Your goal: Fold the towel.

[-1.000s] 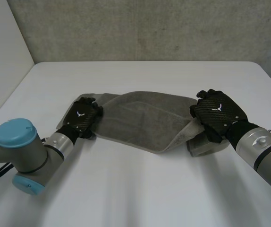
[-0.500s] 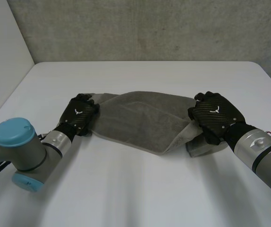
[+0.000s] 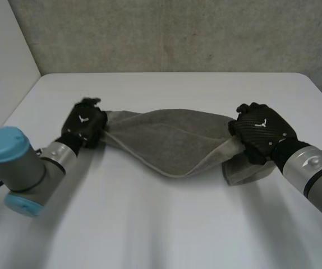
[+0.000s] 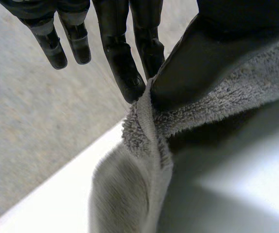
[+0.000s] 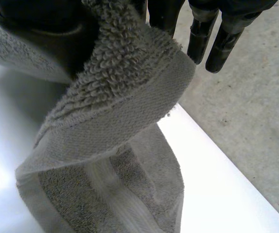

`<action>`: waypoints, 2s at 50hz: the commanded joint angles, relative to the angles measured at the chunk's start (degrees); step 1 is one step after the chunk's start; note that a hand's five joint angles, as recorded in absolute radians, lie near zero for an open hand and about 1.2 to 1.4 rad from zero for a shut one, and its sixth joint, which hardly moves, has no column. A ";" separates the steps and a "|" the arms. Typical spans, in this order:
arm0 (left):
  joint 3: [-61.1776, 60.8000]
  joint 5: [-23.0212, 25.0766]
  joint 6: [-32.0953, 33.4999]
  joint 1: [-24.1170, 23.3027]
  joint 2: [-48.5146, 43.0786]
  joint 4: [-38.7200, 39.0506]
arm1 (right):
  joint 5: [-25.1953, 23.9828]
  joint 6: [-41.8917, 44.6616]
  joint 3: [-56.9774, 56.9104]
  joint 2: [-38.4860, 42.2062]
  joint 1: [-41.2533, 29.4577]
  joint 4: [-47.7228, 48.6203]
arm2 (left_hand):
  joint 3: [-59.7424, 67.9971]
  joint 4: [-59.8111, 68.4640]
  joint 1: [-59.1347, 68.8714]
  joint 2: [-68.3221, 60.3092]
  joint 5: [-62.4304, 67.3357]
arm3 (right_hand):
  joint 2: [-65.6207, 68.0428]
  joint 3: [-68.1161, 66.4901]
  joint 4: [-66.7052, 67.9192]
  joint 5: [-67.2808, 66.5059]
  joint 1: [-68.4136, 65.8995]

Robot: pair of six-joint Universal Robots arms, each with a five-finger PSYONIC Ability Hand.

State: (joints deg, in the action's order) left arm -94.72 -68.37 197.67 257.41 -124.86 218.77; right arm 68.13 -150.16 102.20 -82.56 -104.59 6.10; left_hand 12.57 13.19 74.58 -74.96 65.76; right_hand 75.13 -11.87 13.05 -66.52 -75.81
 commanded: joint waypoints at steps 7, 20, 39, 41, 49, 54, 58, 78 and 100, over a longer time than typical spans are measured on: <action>-6.61 1.13 -9.94 3.88 24.47 -11.93 | -1.24 -2.68 -5.43 -6.12 3.25 -15.74 | -2.57 -3.19 5.42 -5.04 4.24 | 4.87 1.87 -3.05 -3.48 -4.19; -12.60 14.49 -9.41 13.12 35.04 -30.86 | -2.83 14.53 -5.52 -4.91 7.39 -26.14 | -2.57 -3.19 5.42 -5.04 4.24 | 4.87 1.87 -3.05 -3.48 -4.19; 10.34 10.71 3.42 6.88 11.31 -29.71 | 5.68 14.81 -29.14 11.88 -3.77 1.05 | -2.57 -3.19 5.42 -5.04 4.24 | 4.87 1.87 -3.05 -3.48 -4.19; 20.75 5.47 3.16 4.25 7.81 -29.01 | 7.81 14.99 -31.89 12.24 -4.48 6.64 | -2.57 -3.19 5.42 -5.04 4.24 | 4.87 1.87 -3.05 -3.48 -4.19; 34.25 -3.61 2.29 1.96 12.16 -13.15 | 11.33 12.00 -39.53 8.73 -4.83 29.06 | -2.57 -3.19 5.42 -5.04 4.24 | 4.87 1.87 -3.05 -3.48 -4.19; 32.94 -3.35 -1.75 2.39 20.87 -6.52 | 10.36 7.78 -39.27 6.79 -3.95 27.48 | -2.57 -3.19 5.42 -5.04 4.24 | 4.87 1.87 -3.05 -3.48 -4.19; 29.68 -2.12 -4.22 2.66 22.03 -6.51 | 6.07 6.90 -34.46 5.39 -3.26 22.22 | -2.57 -3.19 5.42 -5.04 4.24 | 4.87 1.87 -3.05 -3.48 -4.19; -7.83 8.69 12.55 4.51 10.71 -5.63 | -5.73 9.09 -3.16 9.33 2.46 19.92 | -2.57 -3.19 5.42 -5.04 4.24 | 4.87 1.87 -3.05 -3.48 -4.19; -7.67 7.38 15.38 4.15 6.12 -5.19 | 1.66 9.19 0.02 6.53 2.20 9.46 | -2.57 -3.19 -33.67 34.05 -34.85 | 4.87 1.87 -3.05 -3.48 -4.19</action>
State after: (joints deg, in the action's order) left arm -103.21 -60.35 213.31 261.67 -118.07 213.26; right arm 68.21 -139.16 102.43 -75.62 -102.71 16.19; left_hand 12.57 13.19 62.37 -62.00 53.25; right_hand 75.90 -11.87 13.05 -66.55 -75.86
